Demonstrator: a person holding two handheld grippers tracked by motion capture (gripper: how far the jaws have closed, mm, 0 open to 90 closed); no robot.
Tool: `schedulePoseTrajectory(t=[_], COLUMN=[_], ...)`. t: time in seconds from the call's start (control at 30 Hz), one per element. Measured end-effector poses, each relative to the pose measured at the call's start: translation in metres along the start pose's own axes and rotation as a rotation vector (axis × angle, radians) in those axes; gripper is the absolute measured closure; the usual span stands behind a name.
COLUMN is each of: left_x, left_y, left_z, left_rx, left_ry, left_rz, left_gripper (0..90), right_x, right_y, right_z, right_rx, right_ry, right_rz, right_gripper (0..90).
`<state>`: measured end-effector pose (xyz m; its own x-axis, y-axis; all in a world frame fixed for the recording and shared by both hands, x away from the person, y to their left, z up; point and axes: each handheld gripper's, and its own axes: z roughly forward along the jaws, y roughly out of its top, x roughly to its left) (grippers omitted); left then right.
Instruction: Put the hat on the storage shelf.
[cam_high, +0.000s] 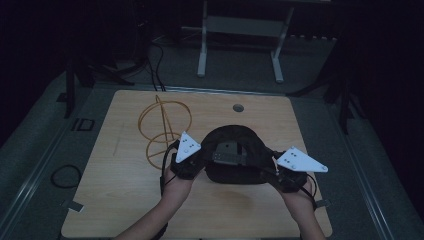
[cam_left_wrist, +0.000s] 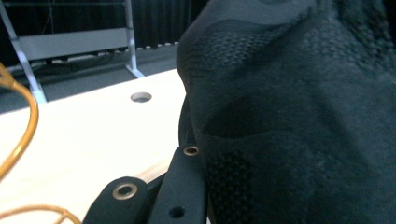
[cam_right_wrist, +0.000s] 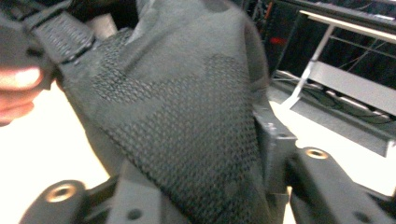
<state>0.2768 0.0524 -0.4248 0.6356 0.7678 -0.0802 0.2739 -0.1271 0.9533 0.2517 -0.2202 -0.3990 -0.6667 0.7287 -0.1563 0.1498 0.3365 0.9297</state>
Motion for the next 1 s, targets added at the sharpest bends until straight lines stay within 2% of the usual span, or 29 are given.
schedulePoseTrajectory(t=[0.07, 0.23, 0.33, 0.43, 0.5, 0.57, 0.6, 0.67, 0.7, 0.77, 0.8, 0.83, 0.87, 0.9, 0.93, 1.0], left_x=[-0.001, -0.005, -0.007, -0.006, -0.003, -0.002, -0.001, 0.001, 0.003, 0.005, 0.008, 0.009, 0.011, 0.013, 0.014, 0.019], left_y=[0.004, 0.013, 0.015, 0.016, 0.016, 0.015, 0.015, 0.014, 0.014, 0.013, 0.013, 0.012, 0.012, 0.011, 0.011, 0.010], left_z=[0.000, 0.000, -0.001, -0.003, -0.005, -0.006, -0.007, -0.008, -0.009, -0.012, -0.013, -0.015, -0.016, -0.018, -0.019, -0.021], left_rx=[0.000, -0.015, -0.020, -0.025, -0.038, -0.042, -0.046, -0.042, -0.043, -0.048, -0.055, -0.058, -0.062, -0.069, -0.072, -0.082], left_ry=[0.003, 0.011, 0.018, 0.020, 0.009, 0.003, -0.016, -0.029, -0.056, -0.066, -0.121, -0.126, -0.152, -0.196, -0.204, -0.276], left_rz=[0.013, 0.043, 0.072, 0.081, 0.078, 0.098, 0.106, 0.136, 0.146, 0.171, 0.183, 0.205, 0.218, 0.226, 0.245, 0.242], left_gripper=[90.0, 90.0, 89.9, 90.0, 89.9, 89.9, 89.9, 89.8, 89.8, 89.8, 89.8, 89.8, 89.8, 89.8, 89.7, 89.7], right_x=[0.000, 0.000, 0.002, 0.005, 0.006, 0.006, 0.006, 0.004, 0.003, -0.003, -0.004, -0.007, -0.010, -0.012, -0.013, -0.014], right_y=[-0.005, -0.022, -0.034, -0.042, -0.046, -0.048, -0.049, -0.047, -0.045, -0.040, -0.038, -0.034, -0.031, -0.028, -0.025, -0.018], right_z=[-0.003, -0.009, -0.014, -0.024, -0.032, -0.042, -0.047, -0.053, -0.055, -0.058, -0.059, -0.061, -0.062, -0.063, -0.063, -0.063], right_rx=[0.012, 0.051, 0.068, 0.071, 0.063, 0.047, 0.038, 0.045, 0.043, 0.032, 0.026, 0.014, 0.009, 0.002, -0.005, -0.008], right_ry=[0.001, 0.054, 0.079, 0.114, 0.141, 0.167, 0.162, 0.148, 0.140, 0.122, 0.119, 0.114, 0.122, 0.124, 0.130, 0.154], right_rz=[0.003, 0.037, 0.043, 0.046, 0.041, 0.031, 0.014, -0.014, -0.021, -0.036, -0.038, -0.047, -0.060, -0.072, -0.082, -0.104], right_gripper=[51.0, 38.4, 34.6, 30.7, 29.5, 31.5, 31.5, 31.8, 34.7, 36.9, 37.0, 38.8, 41.0, 41.4, 42.2, 44.2])
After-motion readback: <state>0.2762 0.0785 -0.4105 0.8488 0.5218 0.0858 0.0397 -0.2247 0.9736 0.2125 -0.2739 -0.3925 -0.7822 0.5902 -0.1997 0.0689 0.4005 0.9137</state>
